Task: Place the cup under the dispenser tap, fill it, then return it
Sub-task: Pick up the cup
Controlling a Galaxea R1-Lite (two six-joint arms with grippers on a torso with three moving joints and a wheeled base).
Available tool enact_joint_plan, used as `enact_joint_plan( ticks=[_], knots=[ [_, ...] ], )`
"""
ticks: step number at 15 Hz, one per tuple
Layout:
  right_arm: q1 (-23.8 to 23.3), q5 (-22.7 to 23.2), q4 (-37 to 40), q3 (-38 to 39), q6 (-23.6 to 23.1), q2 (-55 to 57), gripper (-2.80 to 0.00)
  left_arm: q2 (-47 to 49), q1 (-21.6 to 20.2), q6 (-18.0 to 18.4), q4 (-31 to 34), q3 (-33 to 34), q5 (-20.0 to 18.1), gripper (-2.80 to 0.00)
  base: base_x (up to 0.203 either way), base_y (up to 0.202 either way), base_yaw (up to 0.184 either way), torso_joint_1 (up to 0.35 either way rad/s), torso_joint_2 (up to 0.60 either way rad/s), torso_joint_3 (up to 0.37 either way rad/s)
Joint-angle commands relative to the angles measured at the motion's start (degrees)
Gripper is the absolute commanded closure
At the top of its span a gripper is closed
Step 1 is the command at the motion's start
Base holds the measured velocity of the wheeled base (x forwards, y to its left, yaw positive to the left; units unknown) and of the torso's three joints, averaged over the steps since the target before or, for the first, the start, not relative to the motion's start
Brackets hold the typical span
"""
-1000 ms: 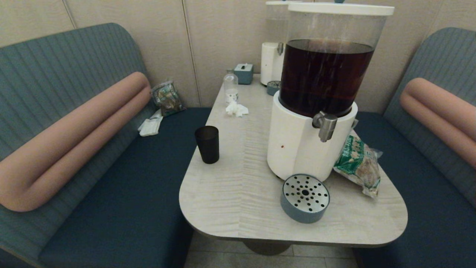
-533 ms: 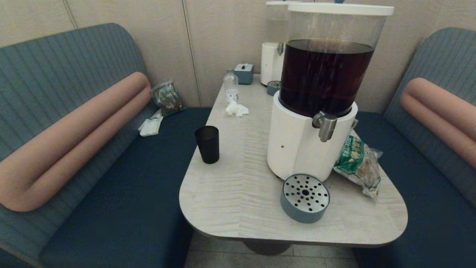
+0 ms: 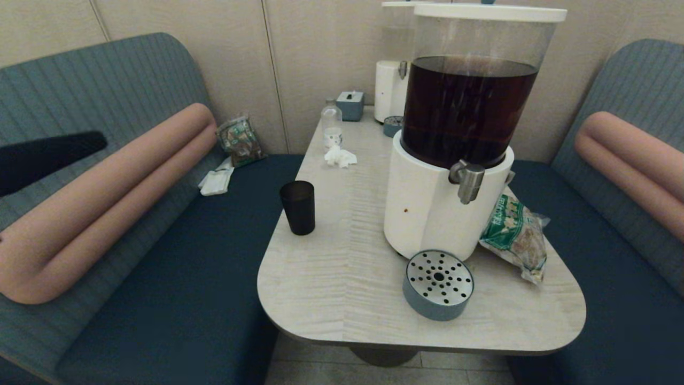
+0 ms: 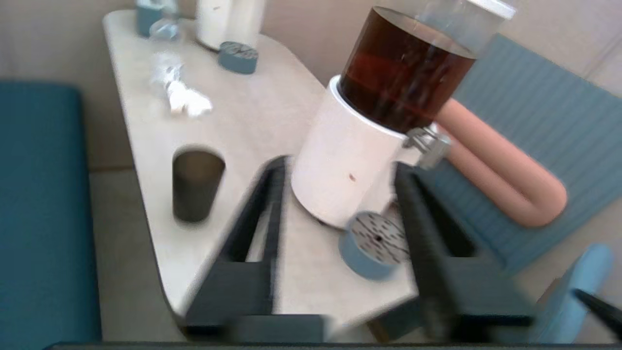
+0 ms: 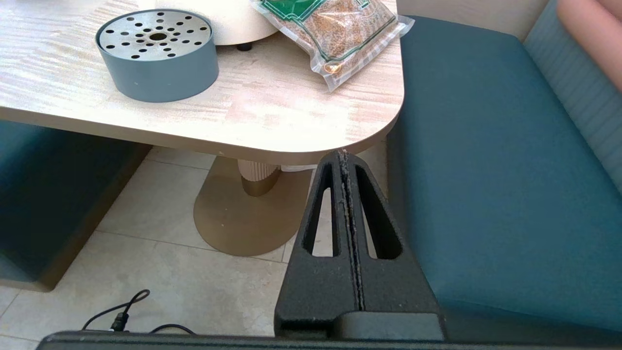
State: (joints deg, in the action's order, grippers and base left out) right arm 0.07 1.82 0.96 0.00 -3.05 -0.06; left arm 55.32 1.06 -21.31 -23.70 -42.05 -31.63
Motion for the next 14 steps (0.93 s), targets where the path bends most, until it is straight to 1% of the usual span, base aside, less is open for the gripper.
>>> enact_joint_plan(
  ticks=[1, 3, 4, 5, 7, 8, 10, 12, 14],
  knots=[
    [0.01, 0.03, 0.0, 0.03, -0.02, -0.03, 0.0, 15.83, -6.92, 2.94, -11.29, -2.07, -10.16, -2.8, 0.0, 0.0, 0.0, 0.0, 0.0, 0.0],
    [0.01, 0.03, 0.0, 0.09, -0.02, -0.03, 0.0, 24.78, -14.1, 10.33, -23.36, -2.28, -21.46, -2.8, 0.0, 0.0, 0.0, 0.0, 0.0, 0.0],
    [0.01, 0.03, 0.0, 0.05, -0.02, -0.03, 0.0, 28.46, -16.61, 13.57, -28.68, -1.89, -25.7, -2.8, 0.0, 0.0, 0.0, 0.0, 0.0, 0.0],
    [0.01, 0.03, 0.0, 0.09, -0.02, -0.03, 0.0, 31.5, -18.35, 15.59, -33.31, -1.1, -28.42, -2.8, 0.0, 0.0, 0.0, 0.0, 0.0, 0.0],
    [0.01, 0.03, 0.0, 0.09, -0.02, -0.03, 0.0, 38.27, -19.76, 17.2, -42.77, 0.57, -31.6, -2.8, 0.0, 0.0, 0.0, 0.0, 0.0, 0.0],
    [0.01, 0.03, 0.0, 0.09, -0.02, -0.03, 0.0, 42.28, -20.01, 17.37, -47.44, 0.83, -32.44, -2.8, 0.0, 0.0, 0.0, 0.0, 0.0, 0.0],
    [0.01, 0.03, 0.0, 0.07, -0.02, -0.03, 0.0, 52.18, -20.24, 16.52, -56.91, 0.38, -33.47, -2.8, 0.0, 0.0, 0.0, 0.0, 0.0, 0.0],
    [0.01, 0.03, 0.0, 0.06, -0.02, -0.03, 0.0, 60.06, -20.32, 15.86, -61.48, -1.27, -34.16, -2.8, 0.0, 0.0, 0.0, 0.0, 0.0, 0.0],
    [0.01, 0.03, 0.0, 0.06, -0.02, -0.03, 0.0, 65.9, -20.22, 15.47, -63.3, -4.1, -34.87, -2.8, 0.0, 0.0, 0.0, 0.0, 0.0, 0.0]
  ],
)
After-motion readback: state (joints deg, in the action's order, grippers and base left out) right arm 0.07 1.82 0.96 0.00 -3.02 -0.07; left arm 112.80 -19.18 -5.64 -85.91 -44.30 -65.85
